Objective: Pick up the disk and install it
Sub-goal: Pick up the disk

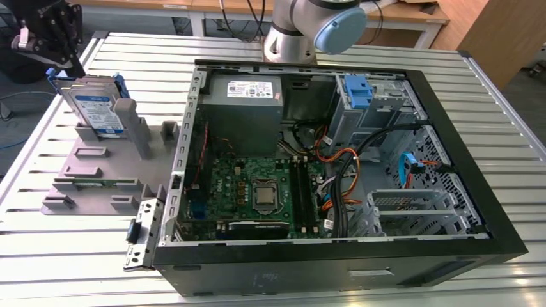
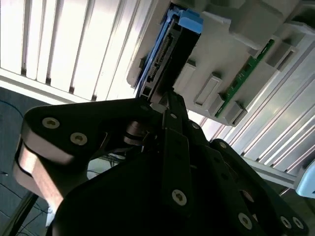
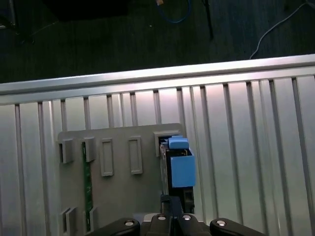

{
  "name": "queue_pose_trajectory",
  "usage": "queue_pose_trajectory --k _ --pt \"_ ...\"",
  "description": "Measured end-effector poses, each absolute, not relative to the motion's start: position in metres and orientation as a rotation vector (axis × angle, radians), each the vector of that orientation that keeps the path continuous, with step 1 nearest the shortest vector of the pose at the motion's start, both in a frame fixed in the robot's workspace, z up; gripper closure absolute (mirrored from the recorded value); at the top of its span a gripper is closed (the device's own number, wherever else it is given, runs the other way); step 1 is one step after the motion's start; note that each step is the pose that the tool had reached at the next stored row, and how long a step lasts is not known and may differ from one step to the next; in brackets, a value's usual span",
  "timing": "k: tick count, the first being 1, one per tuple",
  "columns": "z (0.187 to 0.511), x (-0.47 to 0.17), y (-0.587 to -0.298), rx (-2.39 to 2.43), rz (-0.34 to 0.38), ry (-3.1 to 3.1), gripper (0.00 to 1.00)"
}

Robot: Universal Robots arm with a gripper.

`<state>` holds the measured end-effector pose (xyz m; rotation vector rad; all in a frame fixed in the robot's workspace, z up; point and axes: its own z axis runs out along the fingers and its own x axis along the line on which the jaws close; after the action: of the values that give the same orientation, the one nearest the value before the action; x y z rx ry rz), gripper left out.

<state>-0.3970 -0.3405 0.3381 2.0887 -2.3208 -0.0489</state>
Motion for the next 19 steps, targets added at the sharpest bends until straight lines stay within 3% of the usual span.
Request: queue_pose_trajectory --k 19 --pt "0.3375 -0.3944 -0.3387 2.147 -0.083 -2.294 0.89"
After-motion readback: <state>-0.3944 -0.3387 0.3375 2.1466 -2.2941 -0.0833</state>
